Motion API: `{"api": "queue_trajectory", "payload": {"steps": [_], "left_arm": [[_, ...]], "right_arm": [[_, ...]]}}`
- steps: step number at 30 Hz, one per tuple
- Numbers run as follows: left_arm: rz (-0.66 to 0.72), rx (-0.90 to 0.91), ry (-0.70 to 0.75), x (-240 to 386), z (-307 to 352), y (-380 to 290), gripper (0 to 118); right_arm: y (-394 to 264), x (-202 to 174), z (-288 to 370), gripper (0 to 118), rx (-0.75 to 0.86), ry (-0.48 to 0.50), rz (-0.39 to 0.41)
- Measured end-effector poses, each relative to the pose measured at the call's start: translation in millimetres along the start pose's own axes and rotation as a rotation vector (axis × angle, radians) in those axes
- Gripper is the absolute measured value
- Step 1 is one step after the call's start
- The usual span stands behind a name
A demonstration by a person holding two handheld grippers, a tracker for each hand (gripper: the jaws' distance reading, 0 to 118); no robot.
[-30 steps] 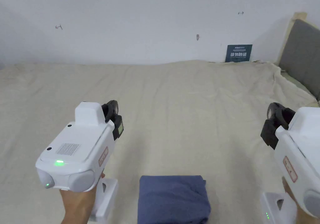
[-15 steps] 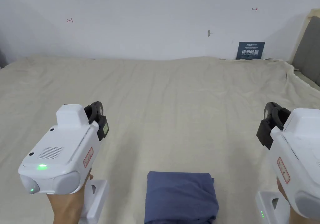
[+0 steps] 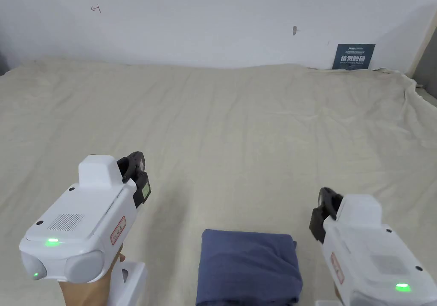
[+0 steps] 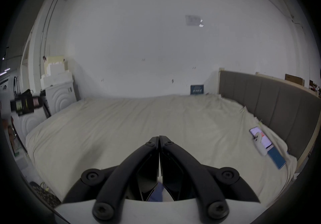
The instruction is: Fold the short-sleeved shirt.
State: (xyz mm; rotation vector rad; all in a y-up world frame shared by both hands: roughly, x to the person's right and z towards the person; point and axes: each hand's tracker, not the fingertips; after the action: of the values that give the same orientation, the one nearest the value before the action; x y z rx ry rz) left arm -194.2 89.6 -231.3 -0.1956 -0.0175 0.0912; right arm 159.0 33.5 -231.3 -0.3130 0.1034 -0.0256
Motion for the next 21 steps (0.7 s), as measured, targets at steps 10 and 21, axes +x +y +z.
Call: {"api": "queue_trajectory", "payload": {"steps": [10,21], "left_arm": [[0.048,-0.105,0.0,-18,-8,-31,0],[0.095,-0.269,-0.085,-22,-14,-65,0]], "right_arm": [[-93,-30,-41,0,-0.226,0.061,-0.022],[-178,-36,-36,0,-0.279,0.081,0.017]]}}
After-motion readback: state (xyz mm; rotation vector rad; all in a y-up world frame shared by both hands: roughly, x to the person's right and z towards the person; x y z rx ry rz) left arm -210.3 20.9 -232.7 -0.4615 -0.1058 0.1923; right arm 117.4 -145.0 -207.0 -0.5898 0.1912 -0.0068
